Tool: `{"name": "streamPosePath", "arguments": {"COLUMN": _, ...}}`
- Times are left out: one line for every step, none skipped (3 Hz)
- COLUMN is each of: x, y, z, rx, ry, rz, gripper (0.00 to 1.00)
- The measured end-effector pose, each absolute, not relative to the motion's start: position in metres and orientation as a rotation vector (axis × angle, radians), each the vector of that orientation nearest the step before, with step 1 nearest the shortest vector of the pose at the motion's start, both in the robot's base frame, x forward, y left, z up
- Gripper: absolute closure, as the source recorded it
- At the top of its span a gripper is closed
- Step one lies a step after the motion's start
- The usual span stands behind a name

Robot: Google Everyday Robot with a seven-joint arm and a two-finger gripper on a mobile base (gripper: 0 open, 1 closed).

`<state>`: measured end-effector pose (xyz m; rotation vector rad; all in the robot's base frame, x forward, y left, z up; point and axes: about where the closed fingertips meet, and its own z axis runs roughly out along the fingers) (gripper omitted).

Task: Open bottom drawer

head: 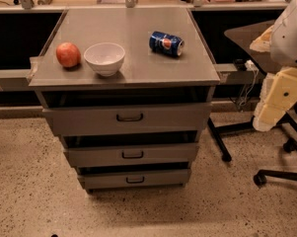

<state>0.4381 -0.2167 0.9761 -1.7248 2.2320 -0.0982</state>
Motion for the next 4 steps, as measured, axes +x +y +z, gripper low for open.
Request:
{"name": "streamPosePath", "arguments": {"x": 0.438, "y": -0.217, "z": 0.976, "rx": -1.725, "ry": 2.232, "rz": -0.098, "gripper": 0.0}}
{"name": "streamPosePath", "arguments": {"x": 0.444, "y": -0.218, "z": 0.937, "rx": -1.755, "ry": 2.221, "rz": -0.041, "gripper": 0.0}}
{"name": "streamPosePath", "arguments": {"x": 0.44, "y": -0.208, "z": 0.865, "rx": -1.805, "ry": 2.155, "rz": 0.092, "gripper": 0.0}}
{"name": "streamPosePath", "arguments": {"x": 0.411, "y": -0.185, "z": 0.746, "rx": -1.914, "ry": 2.113, "rz": 0.178, "gripper": 0.0}}
